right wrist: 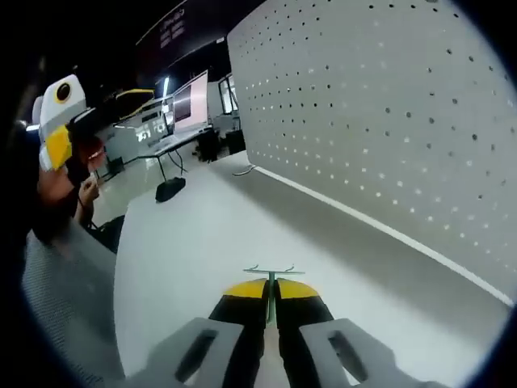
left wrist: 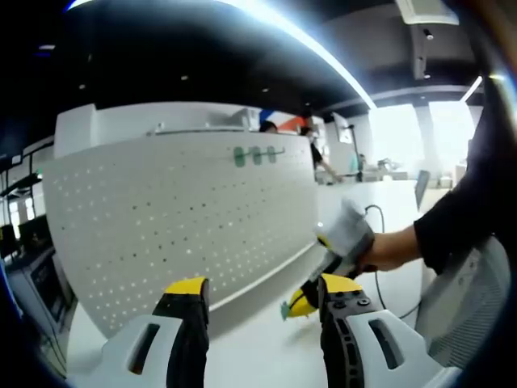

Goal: Insert the hook assembly into the mounting plate slot until the hook locks in place.

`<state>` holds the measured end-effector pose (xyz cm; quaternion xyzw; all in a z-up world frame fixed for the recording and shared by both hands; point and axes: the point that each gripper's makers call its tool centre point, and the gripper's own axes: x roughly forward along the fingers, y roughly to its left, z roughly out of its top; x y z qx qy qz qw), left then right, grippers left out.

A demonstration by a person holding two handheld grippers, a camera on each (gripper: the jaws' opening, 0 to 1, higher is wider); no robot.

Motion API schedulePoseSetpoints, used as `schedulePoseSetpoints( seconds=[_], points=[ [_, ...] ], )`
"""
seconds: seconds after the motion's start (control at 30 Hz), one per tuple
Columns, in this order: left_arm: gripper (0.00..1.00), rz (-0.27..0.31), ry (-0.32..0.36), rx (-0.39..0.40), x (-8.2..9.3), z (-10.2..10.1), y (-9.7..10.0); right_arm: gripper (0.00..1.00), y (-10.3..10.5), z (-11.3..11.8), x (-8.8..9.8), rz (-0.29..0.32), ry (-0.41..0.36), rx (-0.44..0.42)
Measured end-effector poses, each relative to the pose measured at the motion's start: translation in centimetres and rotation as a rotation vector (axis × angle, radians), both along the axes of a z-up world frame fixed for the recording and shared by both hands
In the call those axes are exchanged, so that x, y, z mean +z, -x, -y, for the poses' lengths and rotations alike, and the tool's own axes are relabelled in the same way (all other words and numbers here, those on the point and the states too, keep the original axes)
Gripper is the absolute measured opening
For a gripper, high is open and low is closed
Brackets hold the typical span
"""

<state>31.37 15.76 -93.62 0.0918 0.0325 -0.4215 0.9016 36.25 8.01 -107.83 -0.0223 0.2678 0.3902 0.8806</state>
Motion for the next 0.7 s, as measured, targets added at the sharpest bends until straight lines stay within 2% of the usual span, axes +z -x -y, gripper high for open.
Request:
schedulePoseSetpoints(
  seconds=[0.1,0.33,0.4,0.7],
  points=[
    [0.55,0.002,-0.001,-0.004,0.1,0.1,0.1,0.01,0.0,-0.2,0.8,0.0,-0.027,-0.002],
    [0.5,0.01,-0.016,-0.026,-0.1,0.4,0.4,0.01,0.6,-1.3,4.5,0.009,-0.124,0.01],
    [0.48,0.016,-0.026,-0.034,-0.2,0.5,0.5,0.01,1.2,-1.9,5.9,0.012,-0.161,0.027],
    [0.35,0.073,-0.069,-0.071,-0.1,1.0,1.2,0.01,3.9,-4.1,9.5,0.024,-0.246,0.104]
  ],
)
